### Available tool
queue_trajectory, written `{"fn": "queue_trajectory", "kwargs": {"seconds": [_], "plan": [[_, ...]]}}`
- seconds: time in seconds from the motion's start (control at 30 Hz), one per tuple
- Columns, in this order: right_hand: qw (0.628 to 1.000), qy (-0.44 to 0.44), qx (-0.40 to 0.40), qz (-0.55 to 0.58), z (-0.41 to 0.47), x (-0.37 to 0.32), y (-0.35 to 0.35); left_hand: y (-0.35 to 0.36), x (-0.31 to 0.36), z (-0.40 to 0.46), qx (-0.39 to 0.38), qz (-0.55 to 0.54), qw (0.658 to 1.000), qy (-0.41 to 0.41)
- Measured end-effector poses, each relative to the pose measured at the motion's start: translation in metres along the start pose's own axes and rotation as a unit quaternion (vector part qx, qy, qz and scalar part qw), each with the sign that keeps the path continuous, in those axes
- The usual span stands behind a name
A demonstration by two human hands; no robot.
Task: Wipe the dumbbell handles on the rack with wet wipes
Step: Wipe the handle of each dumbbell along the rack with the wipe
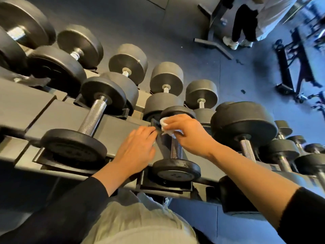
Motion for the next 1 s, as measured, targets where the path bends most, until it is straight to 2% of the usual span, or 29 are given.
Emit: {"fn": "queue_trajectory", "kwargs": {"seconds": [0.1,0.17,0.4,0.6,0.7,1.0], "plan": [[0.991,-0.049,-0.063,-0.103,0.006,0.003,0.023,0.007,-0.001,-0.001,-0.024,0.007,1.000,-0.009],[0.990,-0.036,-0.078,-0.109,-0.001,0.008,0.028,0.009,-0.004,-0.001,-0.022,0.019,0.999,-0.016],[0.992,0.012,-0.122,-0.036,-0.022,0.013,0.023,0.007,-0.001,0.002,-0.014,0.047,0.999,0.018],[0.978,0.040,-0.178,0.100,-0.040,0.015,0.022,0.007,0.000,0.004,-0.019,0.046,0.999,0.018],[0.971,0.062,-0.182,0.141,-0.043,0.018,0.020,0.009,-0.001,0.004,-0.029,0.043,0.999,0.018],[0.976,0.063,-0.198,0.064,-0.026,0.009,0.032,0.009,0.001,0.003,-0.033,0.029,0.999,0.019]]}}
Point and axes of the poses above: each hand's wrist, its own z-axis towards the middle knuckle, its own y-axis out of the palm, x = y × z, the point moved 7 cm from there along z, towards the middle knuckle, and after that the axes turned 3 degrees about x, right-handed, at the moved point
